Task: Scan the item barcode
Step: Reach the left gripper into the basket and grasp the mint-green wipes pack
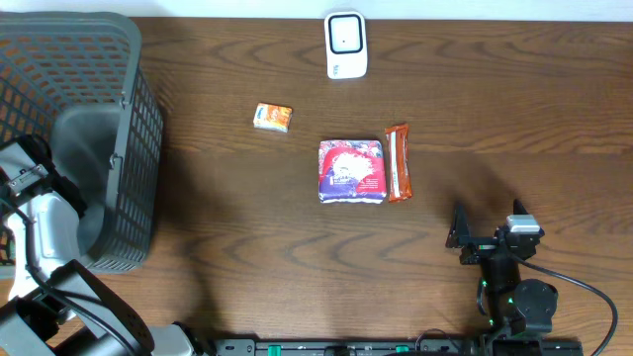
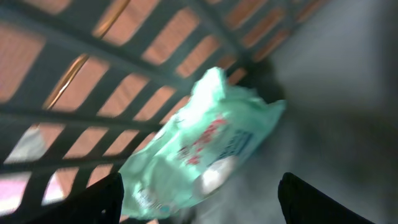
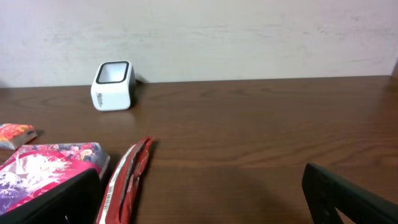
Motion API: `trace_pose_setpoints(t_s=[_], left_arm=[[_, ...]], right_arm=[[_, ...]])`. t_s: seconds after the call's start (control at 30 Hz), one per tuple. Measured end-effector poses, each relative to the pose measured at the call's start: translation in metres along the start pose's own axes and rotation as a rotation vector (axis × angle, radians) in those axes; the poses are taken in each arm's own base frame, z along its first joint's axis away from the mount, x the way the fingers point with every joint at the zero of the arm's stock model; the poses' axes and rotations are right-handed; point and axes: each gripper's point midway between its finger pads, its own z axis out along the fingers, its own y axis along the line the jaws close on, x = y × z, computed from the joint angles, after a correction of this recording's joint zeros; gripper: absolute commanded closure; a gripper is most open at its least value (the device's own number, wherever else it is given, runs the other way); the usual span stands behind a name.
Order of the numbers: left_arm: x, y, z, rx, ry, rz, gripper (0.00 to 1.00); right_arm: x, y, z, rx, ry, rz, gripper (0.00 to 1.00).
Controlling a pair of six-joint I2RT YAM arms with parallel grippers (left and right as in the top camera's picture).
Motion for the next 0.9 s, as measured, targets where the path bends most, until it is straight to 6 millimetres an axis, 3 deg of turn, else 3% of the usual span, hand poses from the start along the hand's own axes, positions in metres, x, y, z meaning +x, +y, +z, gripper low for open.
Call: trace_pose_setpoints(t_s=[0.2, 0.33, 0.47, 0.57, 0.6, 0.63, 0.9], left_arm=[[-0.002, -0.011, 0.009, 0.046, -0.005, 0.083, 0.22], [0.008, -0.01, 0.025, 0.044, 0.039, 0.101, 0.23], [0.02, -0.008, 0.041, 0.039, 0.091, 0.104, 0.37], [0.026, -0.012, 0.047, 0.059, 0.114, 0.105, 0.57], [0.027, -0.014, 0.048, 0.068, 0.115, 0.111, 0.71], [0.027, -0.016, 0.048, 0.079, 0.115, 0.113, 0.92], [0.025, -0.032, 0.041, 0.195, 0.11, 0.102, 0.93]], right_arm=[[0.0, 0.0, 0.0, 0.0, 0.0, 0.0, 0.01], [0.0, 0.0, 0.0, 0.0, 0.0, 0.0, 0.01], [0.0, 0.0, 0.0, 0.0, 0.0, 0.0, 0.01], [0.0, 0.0, 0.0, 0.0, 0.0, 0.0, 0.01], [0.0, 0.0, 0.0, 0.0, 0.0, 0.0, 0.01], [0.0, 0.0, 0.0, 0.0, 0.0, 0.0, 0.01], [0.0, 0.0, 0.0, 0.0, 0.0, 0.0, 0.01]])
